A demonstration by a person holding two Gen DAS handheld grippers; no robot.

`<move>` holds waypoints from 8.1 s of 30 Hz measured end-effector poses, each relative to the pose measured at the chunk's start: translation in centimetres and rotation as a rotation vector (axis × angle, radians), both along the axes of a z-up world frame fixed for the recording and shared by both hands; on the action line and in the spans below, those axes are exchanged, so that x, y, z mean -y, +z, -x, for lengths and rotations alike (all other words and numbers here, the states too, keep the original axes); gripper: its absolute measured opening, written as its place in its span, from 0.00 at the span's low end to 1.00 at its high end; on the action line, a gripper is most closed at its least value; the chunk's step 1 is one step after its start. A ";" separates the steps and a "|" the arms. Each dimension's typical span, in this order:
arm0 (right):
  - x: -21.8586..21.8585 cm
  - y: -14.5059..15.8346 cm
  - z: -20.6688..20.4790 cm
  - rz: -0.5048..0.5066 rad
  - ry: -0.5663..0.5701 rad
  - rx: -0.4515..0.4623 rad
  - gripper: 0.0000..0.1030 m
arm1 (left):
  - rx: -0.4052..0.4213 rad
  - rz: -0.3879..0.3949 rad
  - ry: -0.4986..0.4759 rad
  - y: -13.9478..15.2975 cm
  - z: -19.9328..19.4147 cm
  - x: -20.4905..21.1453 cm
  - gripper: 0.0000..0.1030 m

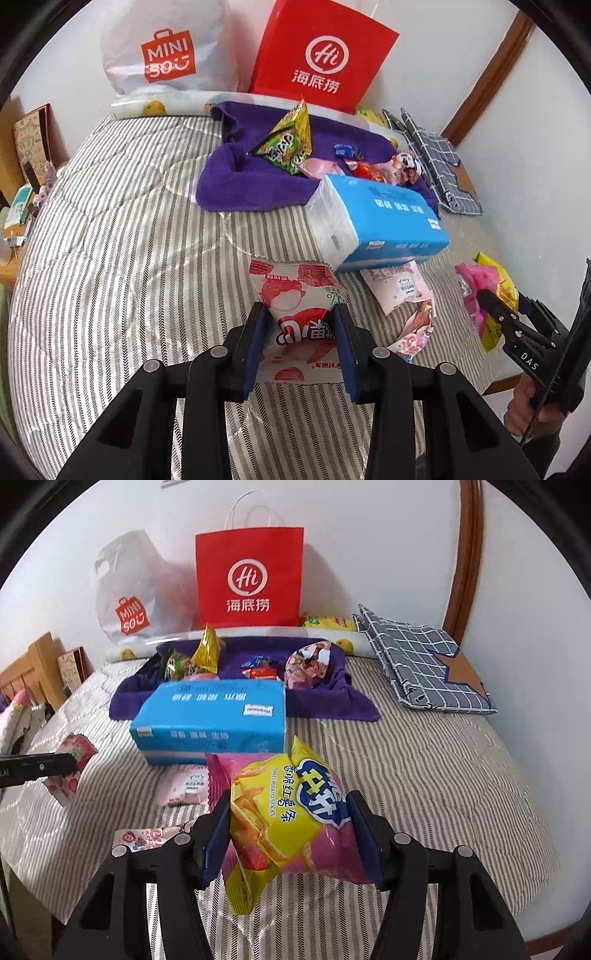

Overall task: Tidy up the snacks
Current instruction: 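Grasp the pink-white wrapper with the left tool while the right tool lifts the yellow-pink bag, then carry the pink-white wrapper and yellow-pink bag over the purple towel, then open the left tool to drop the wrapper while the right tool drops the bag, then grasp the pink bear ice-cream wrapper with the right tool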

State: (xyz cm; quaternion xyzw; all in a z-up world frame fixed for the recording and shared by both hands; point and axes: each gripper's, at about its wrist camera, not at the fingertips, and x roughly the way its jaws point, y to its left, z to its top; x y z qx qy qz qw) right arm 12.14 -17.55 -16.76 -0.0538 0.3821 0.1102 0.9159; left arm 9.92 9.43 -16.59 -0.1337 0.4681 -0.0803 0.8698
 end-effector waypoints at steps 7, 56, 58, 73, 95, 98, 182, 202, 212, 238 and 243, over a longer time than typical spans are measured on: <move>0.6 1.4 0.6 -0.023 -0.010 0.026 0.56 | 0.022 0.015 -0.007 1.0 0.2 0.3 0.35; -0.2 6.4 -12.1 -0.128 -0.045 0.091 0.56 | 0.146 0.004 -0.112 8.7 -12.0 3.0 0.35; -0.4 6.6 -13.0 -0.130 -0.042 0.092 0.56 | 0.157 -0.002 -0.117 9.1 -12.6 3.2 0.35; -2.8 6.7 -18.6 -0.143 -0.023 0.104 0.56 | 0.165 -0.030 -0.109 9.8 -19.2 2.9 0.35; -3.1 1.6 -24.1 -0.201 -0.022 0.067 0.56 | 0.099 -0.022 -0.088 6.0 -23.9 1.3 0.35; -3.0 1.1 -24.0 -0.194 -0.019 0.067 0.56 | 0.084 -0.031 -0.088 5.4 -24.2 1.7 0.35; -3.2 1.8 -21.9 -0.128 -0.008 0.073 0.72 | -0.069 -0.124 -0.121 0.9 -25.5 3.7 0.35; 0.6 3.9 -11.9 -0.019 -0.167 0.010 0.83 | 0.015 -0.137 -0.121 6.0 -18.7 5.0 0.57; -0.8 2.6 -5.4 -0.090 -0.082 -0.075 0.83 | 0.002 -0.158 -0.091 5.7 -10.9 2.9 0.57; -5.0 -5.6 -1.1 -0.106 -0.117 -0.219 0.22 | -0.100 -0.095 -0.026 0.6 -2.5 -0.3 0.57; -2.1 -5.0 -0.8 -0.118 -0.118 -0.221 0.22 | -0.102 -0.080 -0.091 -0.8 -3.1 2.8 0.57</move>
